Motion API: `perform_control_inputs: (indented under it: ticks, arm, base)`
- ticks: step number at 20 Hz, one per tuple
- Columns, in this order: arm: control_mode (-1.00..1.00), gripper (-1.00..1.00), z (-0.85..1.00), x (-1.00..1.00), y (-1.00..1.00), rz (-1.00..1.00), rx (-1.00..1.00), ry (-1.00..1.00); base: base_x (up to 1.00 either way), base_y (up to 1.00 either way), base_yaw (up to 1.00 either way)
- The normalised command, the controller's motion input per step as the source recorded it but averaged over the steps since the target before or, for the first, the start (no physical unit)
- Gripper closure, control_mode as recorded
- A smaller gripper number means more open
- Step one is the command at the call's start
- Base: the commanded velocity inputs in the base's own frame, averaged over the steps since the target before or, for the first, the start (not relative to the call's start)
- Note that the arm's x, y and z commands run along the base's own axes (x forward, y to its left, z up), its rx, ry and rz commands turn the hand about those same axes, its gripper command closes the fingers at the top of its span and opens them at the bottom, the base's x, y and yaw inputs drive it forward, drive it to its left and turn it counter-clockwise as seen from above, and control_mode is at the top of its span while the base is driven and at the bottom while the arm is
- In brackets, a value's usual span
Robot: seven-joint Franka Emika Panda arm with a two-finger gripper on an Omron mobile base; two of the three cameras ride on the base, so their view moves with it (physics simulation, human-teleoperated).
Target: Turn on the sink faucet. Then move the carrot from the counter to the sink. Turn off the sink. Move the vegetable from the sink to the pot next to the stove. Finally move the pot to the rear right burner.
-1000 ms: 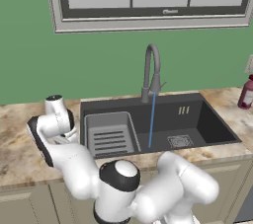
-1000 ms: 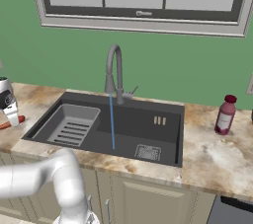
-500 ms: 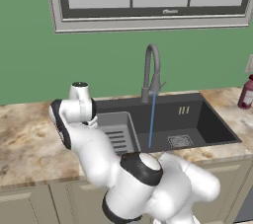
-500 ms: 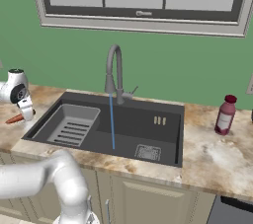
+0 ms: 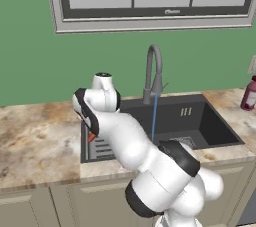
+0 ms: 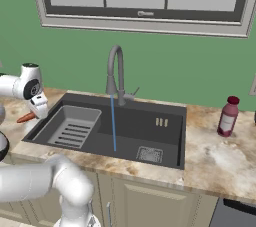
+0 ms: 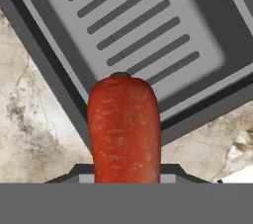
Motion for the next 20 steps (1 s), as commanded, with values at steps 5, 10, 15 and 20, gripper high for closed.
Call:
perform_control_inputs:
  ticks: [5, 10, 15, 20]
  arm:
    - [-1.00, 1.00, 0.27, -0.37, -0.45, 0.01, 0.00, -0.08]
    - [-1.00, 1.00, 0.00, -0.38, -0.32, 0.02, 0.00, 0.00]
    - [-1.00, 1.00, 0.00, -0.13, -0.54, 0.05, 0.00, 0.00]
    - [-1.00, 1.00, 0.00, 0.00, -0.74, 0.04, 0.00, 0.00]
  base:
    - [0.00, 0.00, 0.00]
    - [0.00, 0.00, 0.00]
    - [0.00, 0.00, 0.00]
    - [0.00, 0.00, 0.00]
